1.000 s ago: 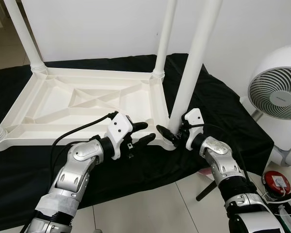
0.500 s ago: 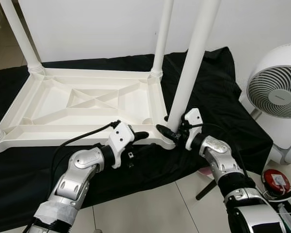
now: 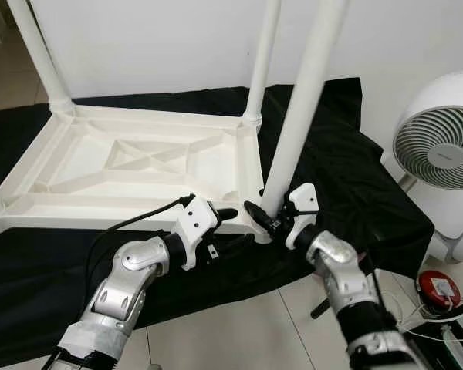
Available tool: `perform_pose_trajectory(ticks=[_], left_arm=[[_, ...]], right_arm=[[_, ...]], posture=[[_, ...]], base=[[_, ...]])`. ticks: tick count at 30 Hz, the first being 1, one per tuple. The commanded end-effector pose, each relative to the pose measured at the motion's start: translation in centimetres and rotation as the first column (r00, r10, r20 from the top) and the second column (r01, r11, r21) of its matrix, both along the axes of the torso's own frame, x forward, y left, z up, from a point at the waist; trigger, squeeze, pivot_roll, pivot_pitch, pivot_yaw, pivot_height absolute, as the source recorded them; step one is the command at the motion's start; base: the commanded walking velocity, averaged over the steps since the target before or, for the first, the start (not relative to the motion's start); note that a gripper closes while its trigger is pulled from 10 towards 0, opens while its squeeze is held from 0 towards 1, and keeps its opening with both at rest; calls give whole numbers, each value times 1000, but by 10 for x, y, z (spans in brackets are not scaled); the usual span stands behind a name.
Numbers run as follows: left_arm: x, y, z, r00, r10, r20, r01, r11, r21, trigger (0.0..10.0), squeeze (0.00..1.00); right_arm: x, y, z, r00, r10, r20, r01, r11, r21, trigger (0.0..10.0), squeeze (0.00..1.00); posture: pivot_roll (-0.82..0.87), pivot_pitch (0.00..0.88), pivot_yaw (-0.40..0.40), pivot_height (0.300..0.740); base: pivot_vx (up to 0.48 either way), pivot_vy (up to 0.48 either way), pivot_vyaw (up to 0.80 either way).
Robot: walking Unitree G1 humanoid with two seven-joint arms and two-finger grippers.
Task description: Building children table
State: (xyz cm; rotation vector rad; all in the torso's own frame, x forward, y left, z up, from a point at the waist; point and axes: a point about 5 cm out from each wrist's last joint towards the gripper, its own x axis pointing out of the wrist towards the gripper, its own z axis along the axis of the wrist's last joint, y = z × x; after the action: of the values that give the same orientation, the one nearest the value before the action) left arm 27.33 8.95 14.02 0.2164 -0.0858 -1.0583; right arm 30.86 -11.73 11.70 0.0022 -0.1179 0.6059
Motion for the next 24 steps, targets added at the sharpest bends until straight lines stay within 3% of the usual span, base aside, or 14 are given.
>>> perform_pose_trajectory(ticks=[1,2,3,5,7,16,17,20,21,22,24], left_arm=[[3,1,-3,999,39,-10,-39,999,12,10000,741],[2,2,-3,999,41,-5,-41,999,17,10000,0],[2,2,-3,999,41,-2,-41,999,22,10000,0],[2,2,-3,999,41,-2,-41,999,22,10000,0],[1,5,-4,999,47,0,-47,999,25,10000,0],[1,10,-2,997,81,19,-81,996,28,10000,0],[1,11,-2,996,82,18,-83,996,28,10000,0],[1,12,-2,996,85,17,-85,996,28,10000,0],[1,13,-1,996,87,18,-88,996,28,10000,0],[1,13,-1,996,87,18,-88,996,28,10000,0],[1,14,-1,996,89,18,-89,996,27,10000,0]], right_arm=[[-2,-3,-2,998,-66,-24,67,998,23,10000,0],[-3,-5,-3,988,-153,-25,154,987,34,10000,0],[-3,-7,-6,972,-229,-54,231,972,43,10000,0],[-3,-7,-6,972,-229,-54,231,972,43,10000,0],[-4,-10,-7,939,-334,-80,337,941,34,10000,0],[-8,-9,-3,906,-412,-93,417,908,38,10000,0],[-8,-7,-1,912,-399,-91,404,913,51,10000,1000],[-7,-7,1,916,-391,-88,397,916,63,10000,1000],[-6,-7,8,945,-319,-68,324,943,79,10000,1000],[-6,-7,8,945,-319,-68,324,943,79,10000,1000],[-5,-9,12,975,-219,-41,221,974,56,10000,1000]], posture=[[-19,0,-73,740],[-18,0,-75,740],[-15,0,-78,740],[-15,0,-78,740],[-10,0,-84,740],[0,0,-93,740],[-1,0,-94,740],[0,0,-95,740],[1,0,-96,740],[1,0,-96,740],[-1,0,-97,740]], base=[[0,0,0],[0,0,0],[0,0,0],[0,0,0],[0,0,0],[0,0,0],[0,0,0],[0,0,0],[0,0,0],[0,0,0],[0,0,0]])
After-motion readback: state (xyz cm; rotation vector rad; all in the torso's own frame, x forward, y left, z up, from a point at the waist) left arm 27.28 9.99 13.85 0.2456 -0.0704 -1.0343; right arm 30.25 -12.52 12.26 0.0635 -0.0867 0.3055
